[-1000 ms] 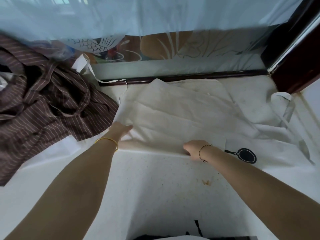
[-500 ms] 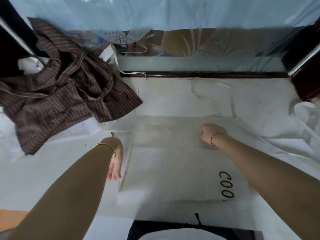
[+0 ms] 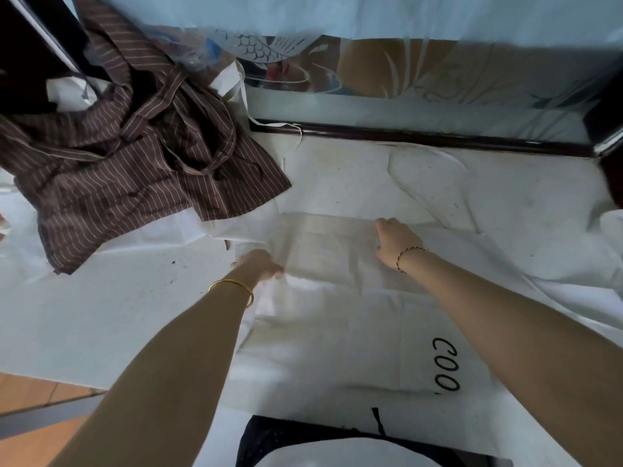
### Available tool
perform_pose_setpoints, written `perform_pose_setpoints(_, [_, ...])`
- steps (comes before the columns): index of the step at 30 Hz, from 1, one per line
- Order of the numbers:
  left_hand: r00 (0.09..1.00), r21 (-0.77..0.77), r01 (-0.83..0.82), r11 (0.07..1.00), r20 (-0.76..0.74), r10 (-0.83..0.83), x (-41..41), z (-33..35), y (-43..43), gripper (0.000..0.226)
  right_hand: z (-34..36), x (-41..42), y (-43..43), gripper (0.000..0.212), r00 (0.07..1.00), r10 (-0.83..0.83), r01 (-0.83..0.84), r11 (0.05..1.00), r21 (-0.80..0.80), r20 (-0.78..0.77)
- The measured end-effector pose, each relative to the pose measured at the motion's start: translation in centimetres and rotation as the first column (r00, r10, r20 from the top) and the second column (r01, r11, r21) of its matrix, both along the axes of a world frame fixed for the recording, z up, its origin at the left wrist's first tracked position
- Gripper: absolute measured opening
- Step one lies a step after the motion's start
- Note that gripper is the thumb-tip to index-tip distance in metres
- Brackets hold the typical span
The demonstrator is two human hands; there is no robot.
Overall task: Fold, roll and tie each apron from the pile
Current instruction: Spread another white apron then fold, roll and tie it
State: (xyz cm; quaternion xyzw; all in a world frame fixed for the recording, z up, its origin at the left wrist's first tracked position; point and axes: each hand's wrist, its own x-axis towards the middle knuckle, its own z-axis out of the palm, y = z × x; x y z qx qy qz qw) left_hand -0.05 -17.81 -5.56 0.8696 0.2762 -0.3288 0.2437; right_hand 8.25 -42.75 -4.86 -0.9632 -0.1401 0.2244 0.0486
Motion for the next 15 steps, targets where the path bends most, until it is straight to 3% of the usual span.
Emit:
perform_pose_setpoints(4, [0.991,-0.214,0.117,0.970,-0.034,-0.127,1.3,2.7,0.4,0.029,0.4,1.1,0.8,0.037,0.997,-0.027,0.032,0.997,-0.069,0.069])
perform_pose_setpoints(6, [0.978,-0.177,0.153,0.972,-0.115,-0.175,1.5,3.2,1.4,0.033,0.4,1.7,1.2,0.040,0.999,-0.003,0.008,0.995,-0.095,0.045])
perform_pose_setpoints(9, [0.974,-0.133,0.080,0.988,-0.201,-0.106,1.4,2.5,2.9,0.036,-0.1,2.0,1.9,0.046,0.997,0.057,-0.062,0.993,-0.103,-0.055])
perform_pose_setpoints(12, [0.986,-0.209,-0.079,0.975,-0.163,0.045,1.2,2.3,2.7,0.032,-0.8,2.0,2.2,0.045,0.987,0.149,-0.156,0.974,-0.163,-0.055])
perform_pose_setpoints(15, [0.995,-0.044,0.042,0.998,-0.092,-0.046,1.1,2.2,1.9,0.032,-1.2,2.1,1.9,0.049,0.980,0.196,-0.196,0.957,-0.214,-0.022])
